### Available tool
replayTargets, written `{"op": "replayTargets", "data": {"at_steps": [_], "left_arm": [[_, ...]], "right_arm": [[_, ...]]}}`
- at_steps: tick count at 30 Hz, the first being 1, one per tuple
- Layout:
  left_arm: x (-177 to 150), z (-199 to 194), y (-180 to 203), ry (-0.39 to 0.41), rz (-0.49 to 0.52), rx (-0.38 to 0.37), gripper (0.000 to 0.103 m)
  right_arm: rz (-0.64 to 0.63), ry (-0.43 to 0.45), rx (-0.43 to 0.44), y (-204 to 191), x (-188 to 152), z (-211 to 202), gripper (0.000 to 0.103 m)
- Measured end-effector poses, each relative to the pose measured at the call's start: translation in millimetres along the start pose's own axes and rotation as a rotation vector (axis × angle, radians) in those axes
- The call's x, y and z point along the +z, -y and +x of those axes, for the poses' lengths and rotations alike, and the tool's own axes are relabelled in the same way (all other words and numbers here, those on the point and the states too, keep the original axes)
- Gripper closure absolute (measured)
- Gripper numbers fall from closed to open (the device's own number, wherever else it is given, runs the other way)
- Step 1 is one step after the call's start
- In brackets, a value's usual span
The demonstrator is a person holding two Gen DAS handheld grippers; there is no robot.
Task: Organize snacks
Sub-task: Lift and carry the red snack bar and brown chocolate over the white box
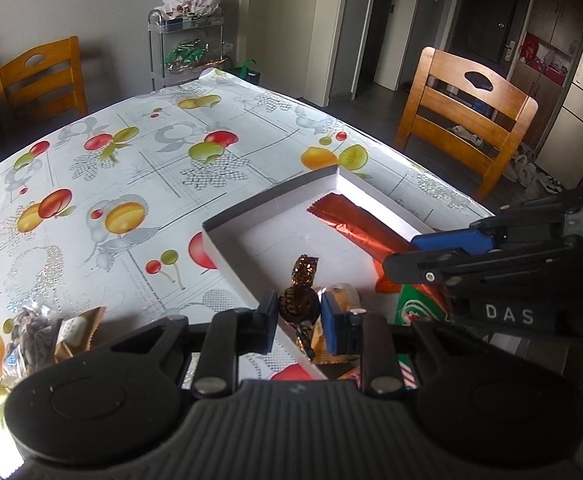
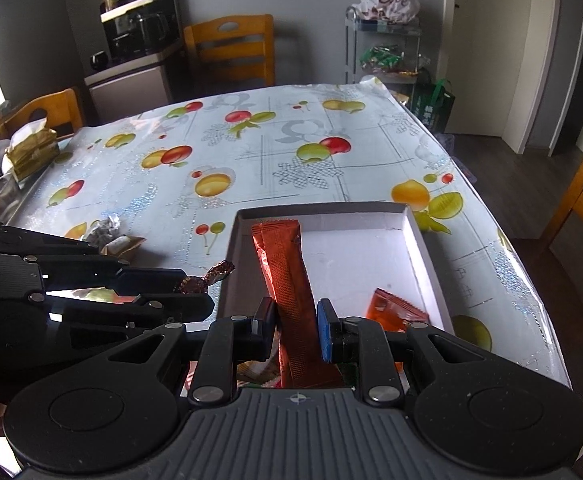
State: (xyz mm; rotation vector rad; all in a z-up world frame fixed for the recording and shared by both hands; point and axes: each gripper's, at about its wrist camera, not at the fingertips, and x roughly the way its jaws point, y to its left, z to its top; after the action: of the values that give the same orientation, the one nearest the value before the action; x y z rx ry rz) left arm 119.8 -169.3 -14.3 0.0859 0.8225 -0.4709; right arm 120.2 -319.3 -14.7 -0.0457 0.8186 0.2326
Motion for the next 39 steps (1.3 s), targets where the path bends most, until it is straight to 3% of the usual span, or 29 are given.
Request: {"op": "replayTargets", "data": {"at_steps": [39], "left_arm": [[23.8, 59.6, 21.1, -0.092, -0.007, -0.055, 0.082]], "right_arm": [[0.034, -0.105, -0.024, 45.0, -5.0, 27.4, 0.079]]}}
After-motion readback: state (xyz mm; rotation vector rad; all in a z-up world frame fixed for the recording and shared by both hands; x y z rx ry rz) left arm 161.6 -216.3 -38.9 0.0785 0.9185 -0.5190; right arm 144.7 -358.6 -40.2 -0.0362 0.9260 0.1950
